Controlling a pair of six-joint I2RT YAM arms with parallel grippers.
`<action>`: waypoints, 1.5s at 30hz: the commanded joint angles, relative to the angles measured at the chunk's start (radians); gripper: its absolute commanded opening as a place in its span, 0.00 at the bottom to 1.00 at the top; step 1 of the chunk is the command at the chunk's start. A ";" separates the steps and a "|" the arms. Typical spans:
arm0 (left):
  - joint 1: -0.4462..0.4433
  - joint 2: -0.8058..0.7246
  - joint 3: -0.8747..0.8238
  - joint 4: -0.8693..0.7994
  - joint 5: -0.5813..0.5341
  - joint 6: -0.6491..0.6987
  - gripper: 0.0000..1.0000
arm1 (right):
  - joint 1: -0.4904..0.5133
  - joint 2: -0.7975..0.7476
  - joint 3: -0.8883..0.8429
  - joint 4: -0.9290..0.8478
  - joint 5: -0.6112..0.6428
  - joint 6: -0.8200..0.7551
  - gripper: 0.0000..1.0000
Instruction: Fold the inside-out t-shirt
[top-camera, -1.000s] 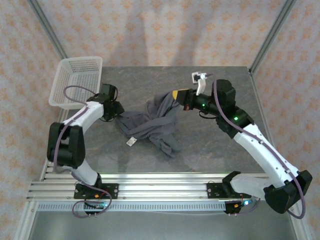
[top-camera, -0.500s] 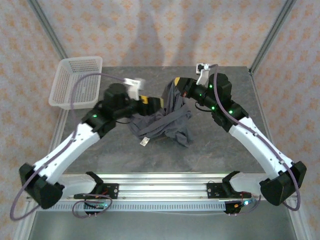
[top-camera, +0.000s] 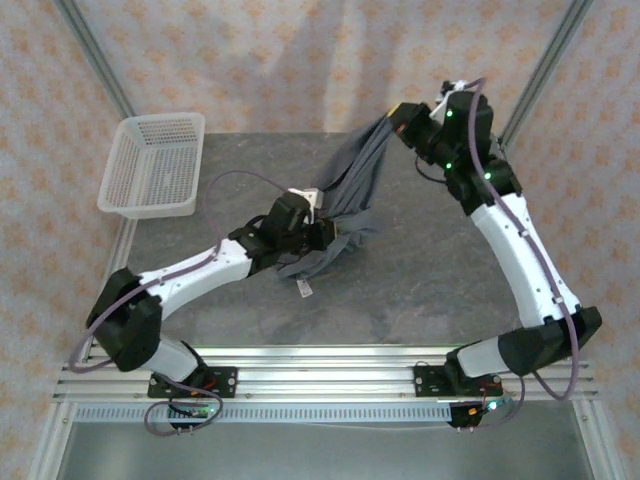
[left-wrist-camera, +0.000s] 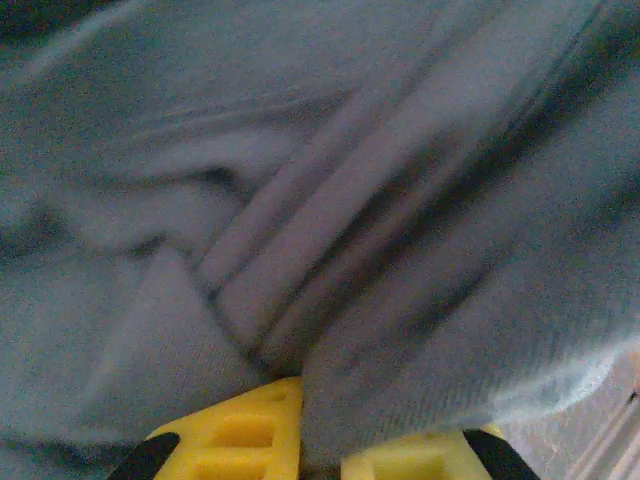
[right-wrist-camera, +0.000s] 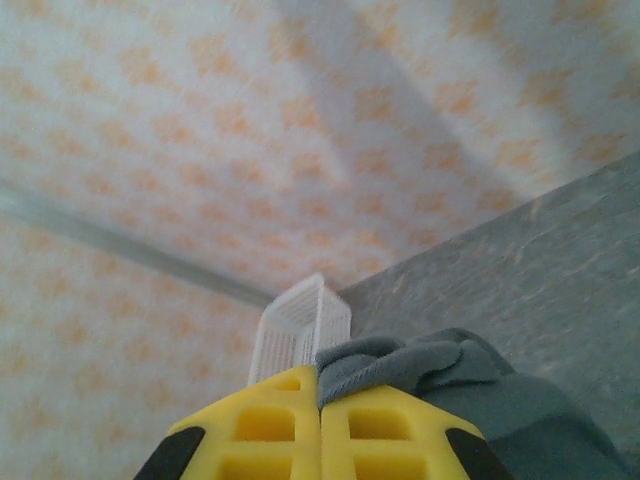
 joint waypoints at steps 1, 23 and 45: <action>0.006 -0.018 -0.113 -0.236 -0.203 -0.017 0.13 | -0.095 -0.027 0.211 0.137 0.102 0.083 0.00; 0.115 -0.299 -0.079 -0.136 0.053 0.111 0.87 | -0.052 0.138 0.437 0.064 -0.404 -0.065 0.00; 0.231 -0.472 -0.080 -0.416 -0.131 0.146 0.95 | 0.470 -0.384 -1.162 0.329 -0.135 -0.086 0.27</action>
